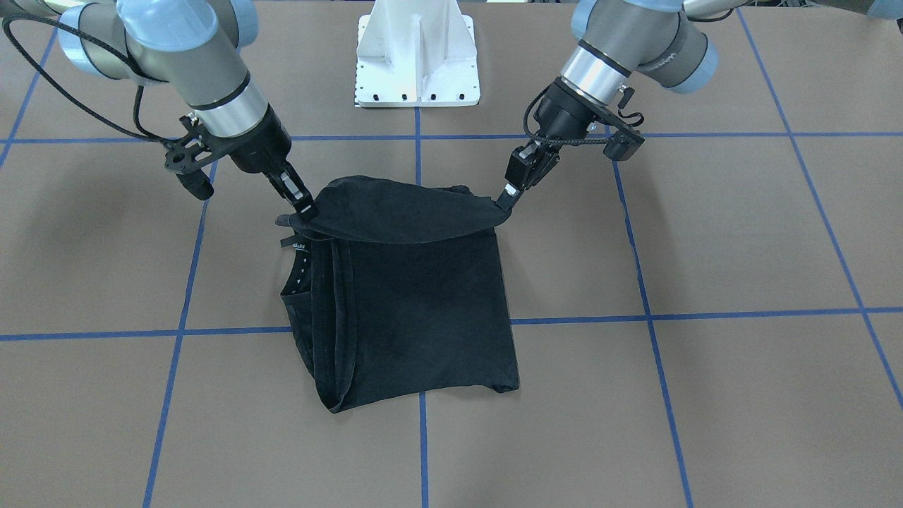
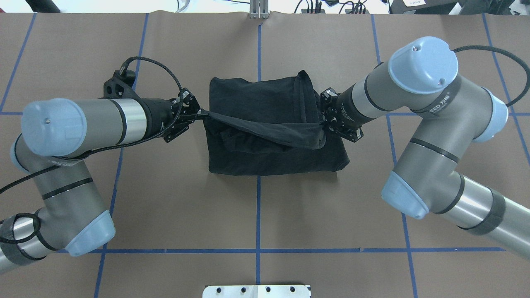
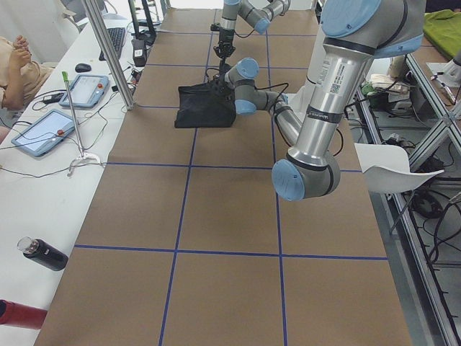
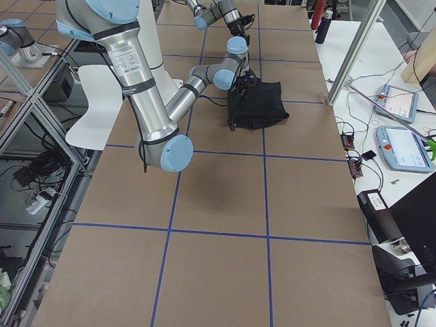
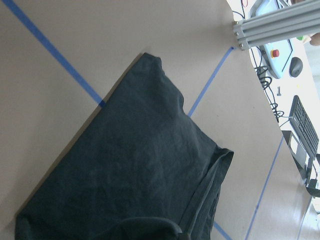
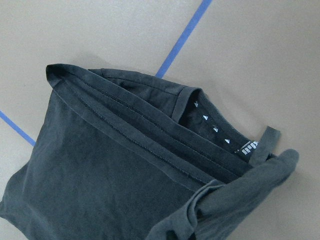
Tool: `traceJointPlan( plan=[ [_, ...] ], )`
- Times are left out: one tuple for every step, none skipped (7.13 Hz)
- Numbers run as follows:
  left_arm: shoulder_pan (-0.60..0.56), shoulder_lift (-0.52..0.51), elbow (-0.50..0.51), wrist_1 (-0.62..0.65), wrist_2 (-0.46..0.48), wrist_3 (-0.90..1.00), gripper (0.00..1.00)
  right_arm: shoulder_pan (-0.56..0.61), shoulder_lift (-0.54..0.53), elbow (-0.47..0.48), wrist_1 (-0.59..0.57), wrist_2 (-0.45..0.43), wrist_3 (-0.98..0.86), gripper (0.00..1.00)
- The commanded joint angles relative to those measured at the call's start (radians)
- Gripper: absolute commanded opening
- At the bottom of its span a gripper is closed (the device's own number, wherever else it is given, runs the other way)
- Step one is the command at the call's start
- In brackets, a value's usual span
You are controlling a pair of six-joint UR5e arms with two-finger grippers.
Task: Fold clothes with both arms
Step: 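Lift the near edge with both grippers and fold it onto the far half, then open both grippers and raise both arms away from the shirt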
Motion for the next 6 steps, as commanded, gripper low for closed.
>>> traceJointPlan(
  plan=[
    [-0.05, -0.078, 0.154, -0.054, 0.002, 0.036, 0.0, 0.041, 0.115, -0.188, 0.015, 0.025, -0.065, 0.0],
    [-0.071, -0.115, 0.307, -0.152, 0.002, 0.078, 0.0, 0.088, 0.189, -0.367, 0.122, 0.058, -0.118, 0.0],
    [-0.126, -0.22, 0.536, -0.281, 0.002, 0.127, 0.28, 0.145, 0.288, -0.611, 0.263, 0.13, -0.202, 0.31],
    [-0.166, -0.299, 0.699, -0.32, 0.008, 0.204, 0.99, 0.158, 0.377, -0.772, 0.325, 0.123, -0.28, 0.99],
    [-0.221, -0.313, 0.721, -0.322, -0.003, 0.255, 1.0, 0.165, 0.443, -0.872, 0.333, 0.105, -0.393, 1.0],
    [-0.229, -0.313, 0.727, -0.322, -0.005, 0.269, 1.0, 0.197, 0.447, -0.873, 0.329, 0.109, -0.41, 1.0]
  ],
)
